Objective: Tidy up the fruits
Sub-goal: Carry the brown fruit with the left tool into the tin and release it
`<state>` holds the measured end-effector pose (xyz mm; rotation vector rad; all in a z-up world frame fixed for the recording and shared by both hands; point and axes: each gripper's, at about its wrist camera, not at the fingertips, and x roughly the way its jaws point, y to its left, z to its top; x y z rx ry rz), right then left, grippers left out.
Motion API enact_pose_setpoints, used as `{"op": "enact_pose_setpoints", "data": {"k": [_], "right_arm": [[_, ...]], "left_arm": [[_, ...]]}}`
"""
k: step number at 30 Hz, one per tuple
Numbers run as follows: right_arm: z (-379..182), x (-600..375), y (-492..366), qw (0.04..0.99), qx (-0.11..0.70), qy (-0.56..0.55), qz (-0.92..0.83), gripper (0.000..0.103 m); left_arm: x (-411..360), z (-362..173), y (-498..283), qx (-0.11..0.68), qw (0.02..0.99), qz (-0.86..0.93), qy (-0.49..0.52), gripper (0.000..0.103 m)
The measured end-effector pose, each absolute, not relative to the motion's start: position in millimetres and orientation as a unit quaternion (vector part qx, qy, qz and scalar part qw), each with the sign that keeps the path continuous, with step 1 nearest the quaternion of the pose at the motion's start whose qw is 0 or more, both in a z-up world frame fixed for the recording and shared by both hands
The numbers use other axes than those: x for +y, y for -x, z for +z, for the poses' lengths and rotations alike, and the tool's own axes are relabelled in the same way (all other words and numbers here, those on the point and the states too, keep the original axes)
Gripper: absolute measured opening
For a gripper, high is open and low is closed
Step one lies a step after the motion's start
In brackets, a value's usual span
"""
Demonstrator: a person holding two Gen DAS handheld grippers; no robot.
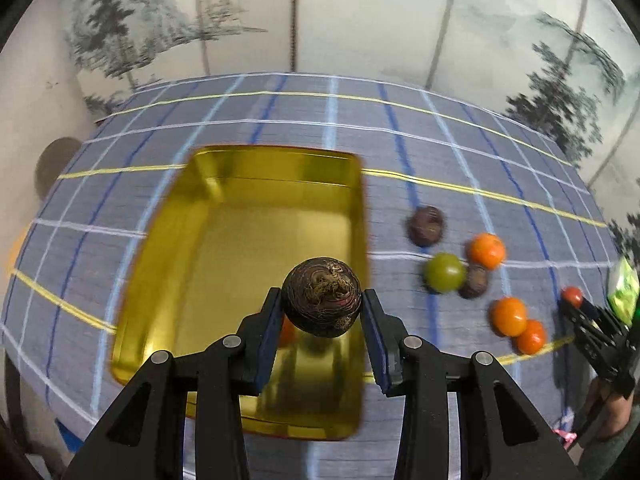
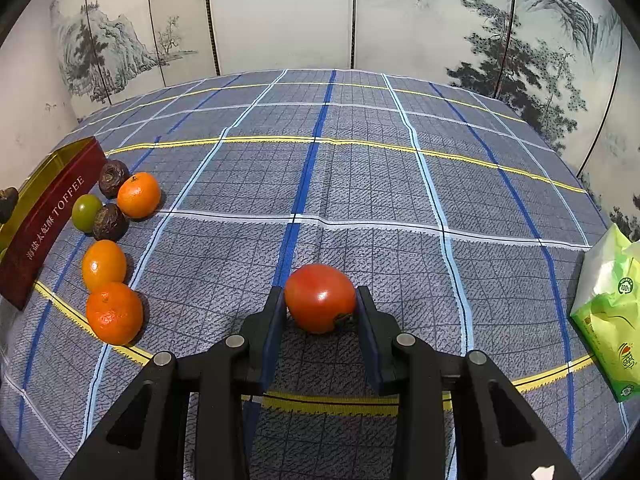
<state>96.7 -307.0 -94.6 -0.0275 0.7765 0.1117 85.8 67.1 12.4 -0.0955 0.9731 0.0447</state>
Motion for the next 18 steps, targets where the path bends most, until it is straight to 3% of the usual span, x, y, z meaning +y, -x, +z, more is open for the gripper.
{"op": "enact_pose_setpoints", "data": {"k": [18], "right_arm": [[-94.8,-306.4,-96.6,0.924,0.378,0.014,0.054,0.033]], "left_arm": [[133.0,-18.6,-87.8,0.493,0.865,0.083,0.042,0.04]]}}
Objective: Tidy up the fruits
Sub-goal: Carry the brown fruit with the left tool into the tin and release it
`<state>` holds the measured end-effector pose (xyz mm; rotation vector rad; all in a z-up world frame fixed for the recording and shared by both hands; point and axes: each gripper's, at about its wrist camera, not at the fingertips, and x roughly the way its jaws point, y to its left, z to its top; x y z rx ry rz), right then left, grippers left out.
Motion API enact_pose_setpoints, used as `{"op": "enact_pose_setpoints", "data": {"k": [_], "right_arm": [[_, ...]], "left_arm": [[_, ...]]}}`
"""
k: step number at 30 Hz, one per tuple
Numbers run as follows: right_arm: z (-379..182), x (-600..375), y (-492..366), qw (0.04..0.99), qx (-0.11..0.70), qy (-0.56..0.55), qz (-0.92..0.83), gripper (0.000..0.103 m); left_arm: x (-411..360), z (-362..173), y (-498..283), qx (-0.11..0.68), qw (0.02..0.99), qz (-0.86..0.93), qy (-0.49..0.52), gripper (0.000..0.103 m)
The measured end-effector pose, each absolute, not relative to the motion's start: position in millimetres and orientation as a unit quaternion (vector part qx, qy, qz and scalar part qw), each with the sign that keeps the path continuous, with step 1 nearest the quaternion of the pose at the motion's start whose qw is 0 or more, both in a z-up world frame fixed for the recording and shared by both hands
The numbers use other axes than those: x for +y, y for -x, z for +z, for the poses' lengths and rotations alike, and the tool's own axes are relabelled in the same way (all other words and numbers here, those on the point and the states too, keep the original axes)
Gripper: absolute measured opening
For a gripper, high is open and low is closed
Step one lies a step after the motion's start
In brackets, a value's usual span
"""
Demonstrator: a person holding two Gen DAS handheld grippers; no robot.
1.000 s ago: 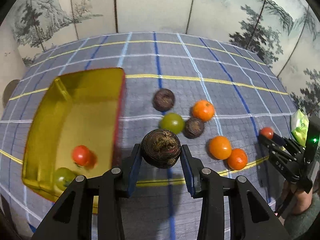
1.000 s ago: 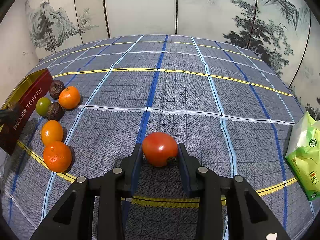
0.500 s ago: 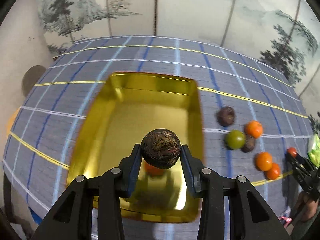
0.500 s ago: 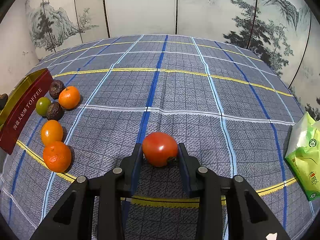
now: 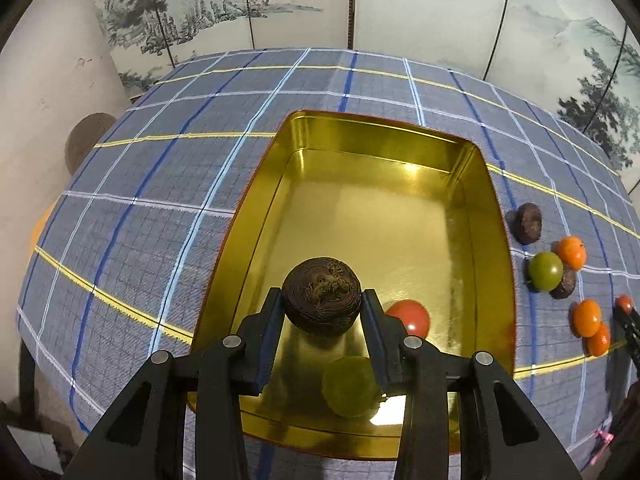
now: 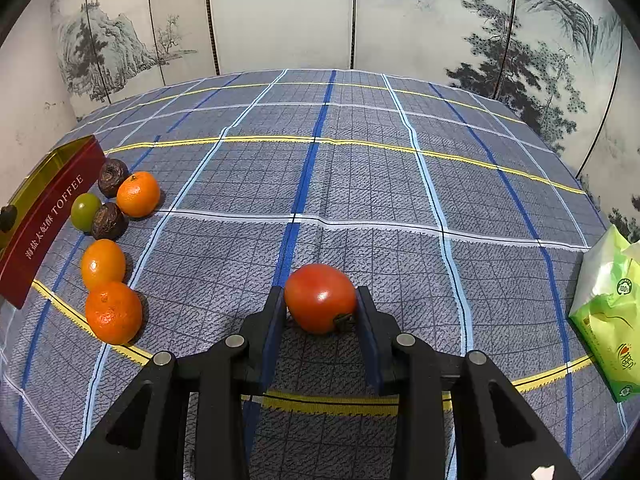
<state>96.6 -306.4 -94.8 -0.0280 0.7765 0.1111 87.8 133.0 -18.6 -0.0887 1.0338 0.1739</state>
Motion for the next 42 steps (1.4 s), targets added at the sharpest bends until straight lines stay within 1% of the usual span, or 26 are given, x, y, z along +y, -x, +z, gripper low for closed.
{"op": "enact_pose_setpoints", "data": {"k": [21,42], "right_arm": [[-94.9,-305.6,-96.3,0.924,0.378,0.014,0.054,0.032],[-92.5,-306.0,-99.4,0.921,0.387,0.012,0.044,0.033]], "left_arm": [[140.1,-41.1,-86.1,0.517,0.851,0.087,0.032,0.04],[142.7,-44.4,-81.9,0.518,0.849,0.098,0.022,0.041]]}}
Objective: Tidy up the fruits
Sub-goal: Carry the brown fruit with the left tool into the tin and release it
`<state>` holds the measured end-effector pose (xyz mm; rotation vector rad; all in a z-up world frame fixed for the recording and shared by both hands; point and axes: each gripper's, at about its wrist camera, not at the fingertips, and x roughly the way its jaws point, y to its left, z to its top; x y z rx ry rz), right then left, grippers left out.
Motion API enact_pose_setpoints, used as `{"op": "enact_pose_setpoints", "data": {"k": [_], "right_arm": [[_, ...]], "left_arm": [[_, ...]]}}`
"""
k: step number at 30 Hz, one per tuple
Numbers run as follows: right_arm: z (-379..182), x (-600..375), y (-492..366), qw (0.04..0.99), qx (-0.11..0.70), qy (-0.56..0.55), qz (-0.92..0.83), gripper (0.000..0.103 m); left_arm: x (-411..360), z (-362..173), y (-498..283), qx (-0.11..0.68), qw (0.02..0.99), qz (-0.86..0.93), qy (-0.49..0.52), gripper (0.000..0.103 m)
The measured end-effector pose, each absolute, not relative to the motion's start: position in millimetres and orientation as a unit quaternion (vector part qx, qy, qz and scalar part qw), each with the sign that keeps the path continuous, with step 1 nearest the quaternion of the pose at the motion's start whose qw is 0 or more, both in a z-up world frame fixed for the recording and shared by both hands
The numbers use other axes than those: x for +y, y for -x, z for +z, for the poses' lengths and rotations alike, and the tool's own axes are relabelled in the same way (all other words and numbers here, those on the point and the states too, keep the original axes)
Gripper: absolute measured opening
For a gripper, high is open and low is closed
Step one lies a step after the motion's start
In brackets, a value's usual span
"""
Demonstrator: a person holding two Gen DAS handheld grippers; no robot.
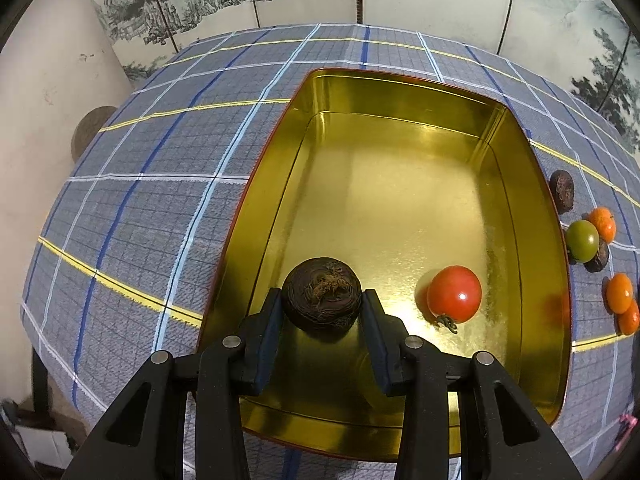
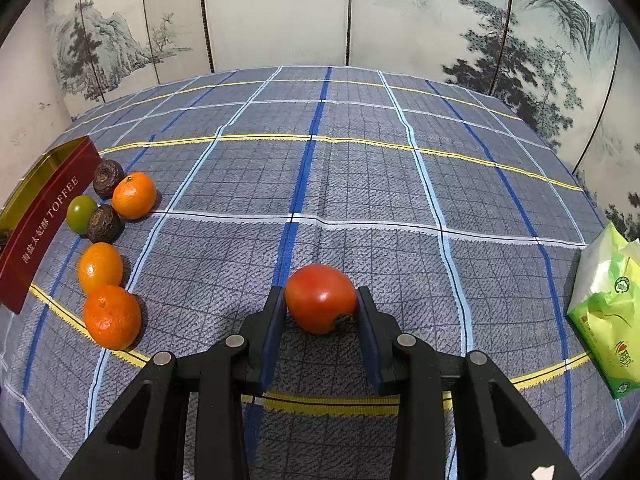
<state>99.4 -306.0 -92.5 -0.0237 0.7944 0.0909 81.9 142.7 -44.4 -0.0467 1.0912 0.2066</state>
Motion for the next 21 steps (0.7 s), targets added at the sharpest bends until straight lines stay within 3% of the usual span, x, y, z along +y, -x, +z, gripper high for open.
{"op": "enact_pose_setpoints", "data": {"k": [11,21], "right_arm": [[-91.9,-307.0,-102.5,0.919,0.391,0.011,0.039,0.032],[-91.8,-306.9,-102.3,0.919,0.392,0.02,0.034,0.031]], "left_arm": [[142.1,-42.0,-78.0,0.511,0.854,0.098,0.022,0.043],[137.2,-28.8,-66.7,0.483,0.87,0.097,0.008,0.058]]}}
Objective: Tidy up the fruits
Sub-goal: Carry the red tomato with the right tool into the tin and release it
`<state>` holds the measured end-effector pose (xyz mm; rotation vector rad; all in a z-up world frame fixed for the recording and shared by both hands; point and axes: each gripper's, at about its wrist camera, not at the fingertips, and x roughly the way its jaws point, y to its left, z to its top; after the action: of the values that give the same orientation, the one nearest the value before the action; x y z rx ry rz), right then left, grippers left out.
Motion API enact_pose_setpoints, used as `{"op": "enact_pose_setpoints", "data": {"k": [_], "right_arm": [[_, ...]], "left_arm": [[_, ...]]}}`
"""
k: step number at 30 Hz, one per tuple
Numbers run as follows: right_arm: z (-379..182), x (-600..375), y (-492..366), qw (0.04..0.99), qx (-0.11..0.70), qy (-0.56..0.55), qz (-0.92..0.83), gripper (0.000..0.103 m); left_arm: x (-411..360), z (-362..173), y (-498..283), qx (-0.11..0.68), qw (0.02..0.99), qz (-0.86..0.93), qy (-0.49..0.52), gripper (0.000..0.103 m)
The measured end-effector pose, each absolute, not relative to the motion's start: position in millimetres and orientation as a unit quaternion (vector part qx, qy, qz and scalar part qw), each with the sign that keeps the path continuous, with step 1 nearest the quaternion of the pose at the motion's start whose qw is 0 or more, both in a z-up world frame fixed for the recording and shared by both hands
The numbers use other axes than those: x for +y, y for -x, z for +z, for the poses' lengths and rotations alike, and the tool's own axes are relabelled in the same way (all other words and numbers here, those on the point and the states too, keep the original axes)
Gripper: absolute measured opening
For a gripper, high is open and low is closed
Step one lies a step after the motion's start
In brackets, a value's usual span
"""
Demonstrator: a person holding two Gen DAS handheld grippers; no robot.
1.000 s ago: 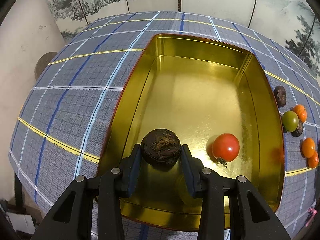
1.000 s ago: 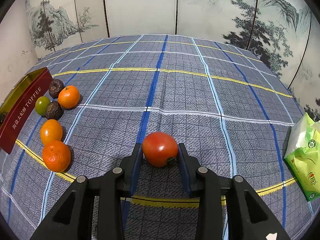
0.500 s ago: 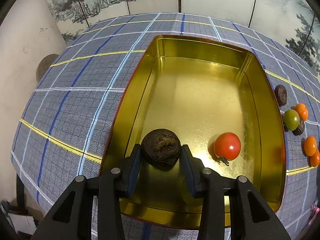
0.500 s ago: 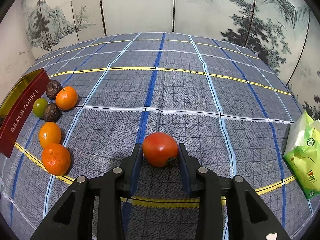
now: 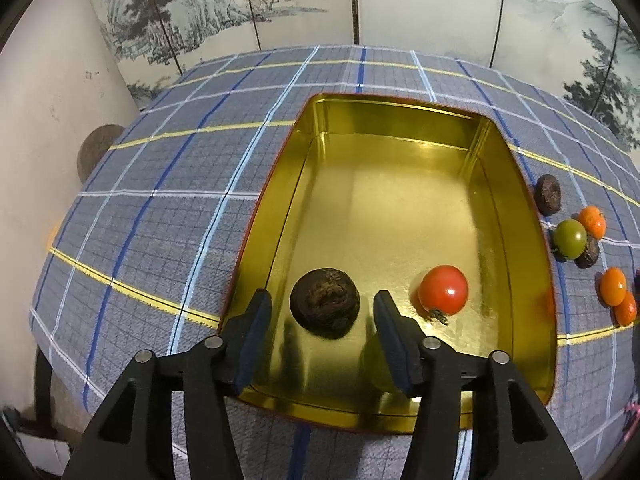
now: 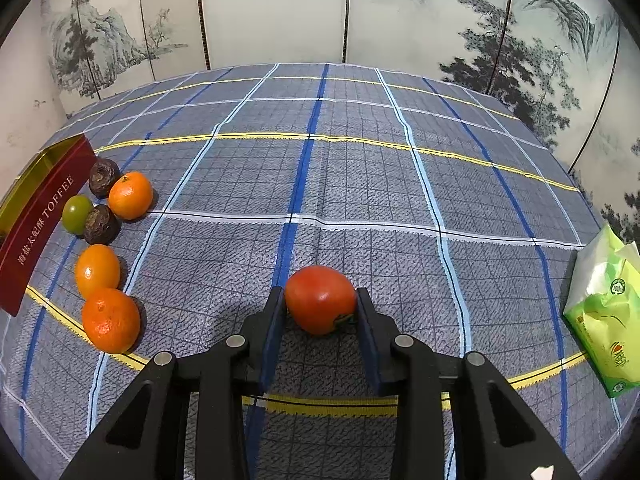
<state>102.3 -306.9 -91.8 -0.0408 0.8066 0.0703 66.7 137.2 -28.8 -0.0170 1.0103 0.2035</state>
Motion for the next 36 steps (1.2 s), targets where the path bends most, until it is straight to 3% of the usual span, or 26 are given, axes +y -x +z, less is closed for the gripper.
{"op": "enact_pose_setpoints", "data": {"k": [20,36], "right_arm": [[-47.2,-266.9,-90.3,0.929,0.361,0.04,0.063,0.031],[-8.0,-134.5,-69.3,0.906,0.343,0.054,0.242,0.031]], "left_arm": [[125.5,-7.7,-30.7,0.44,0.894,0.083,0.007,0.078],[166.3,20.1,5.3,0.405,0.904,0.13,0.034,0.078]]}}
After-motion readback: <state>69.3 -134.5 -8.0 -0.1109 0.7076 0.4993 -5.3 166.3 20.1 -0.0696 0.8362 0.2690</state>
